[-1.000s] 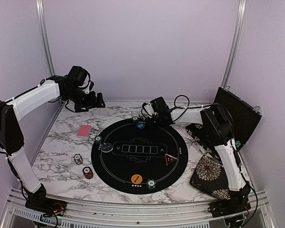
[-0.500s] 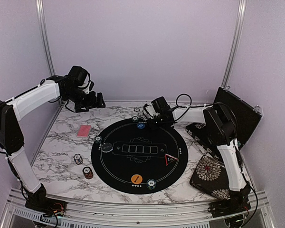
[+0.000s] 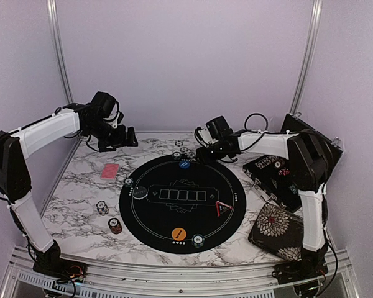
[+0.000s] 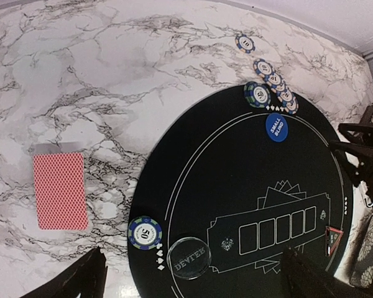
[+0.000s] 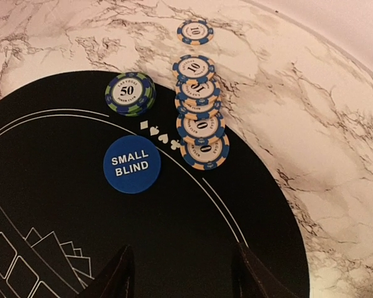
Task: Distribute texas hold em gaming equipment
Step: Place the poker chips pile at the big blind area.
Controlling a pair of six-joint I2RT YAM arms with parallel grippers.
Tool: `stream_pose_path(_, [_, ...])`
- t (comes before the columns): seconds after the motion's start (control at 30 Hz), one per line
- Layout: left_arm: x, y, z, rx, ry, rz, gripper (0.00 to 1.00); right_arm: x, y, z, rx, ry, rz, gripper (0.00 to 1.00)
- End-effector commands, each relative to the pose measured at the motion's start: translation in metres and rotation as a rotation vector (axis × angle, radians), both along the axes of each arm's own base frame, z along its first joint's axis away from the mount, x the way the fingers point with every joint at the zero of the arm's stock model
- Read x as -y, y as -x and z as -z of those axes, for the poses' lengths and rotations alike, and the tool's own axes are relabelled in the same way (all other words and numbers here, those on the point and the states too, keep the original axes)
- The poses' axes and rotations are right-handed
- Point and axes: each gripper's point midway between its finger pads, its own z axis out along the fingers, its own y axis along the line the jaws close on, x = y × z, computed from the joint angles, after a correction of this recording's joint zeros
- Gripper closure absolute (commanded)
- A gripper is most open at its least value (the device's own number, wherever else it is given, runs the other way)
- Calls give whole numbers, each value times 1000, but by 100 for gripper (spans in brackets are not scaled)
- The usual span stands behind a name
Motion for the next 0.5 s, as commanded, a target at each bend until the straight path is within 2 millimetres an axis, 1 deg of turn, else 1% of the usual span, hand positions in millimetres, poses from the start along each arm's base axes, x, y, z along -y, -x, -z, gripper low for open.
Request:
stream_pose_path(0.0, [-1,12,3,1,-10,-8,1,13,5,-39,23,-60,62,47])
stream_pose_path(0.1, [-3,23,16,-25,-30,-19,1,17,14,-48,18,-82,73,45])
stream_pose_path(0.23, [-8,40,36,-62,-72,-44,1,22,28,-53,13,-99,68,44])
stream_pose_path(0.33, [-12,50,52,-92,-109,-53,3,26,38,-53,8,-104,61,43])
stream_pose_path(0.4, [-18,56,62,-105,-142,-70,4,29,43,-52,3,-102,55,43])
stream_pose_path(0.47, [-21,64,67,-123,-150,-77,6,30,48,-52,-2,-102,46,43])
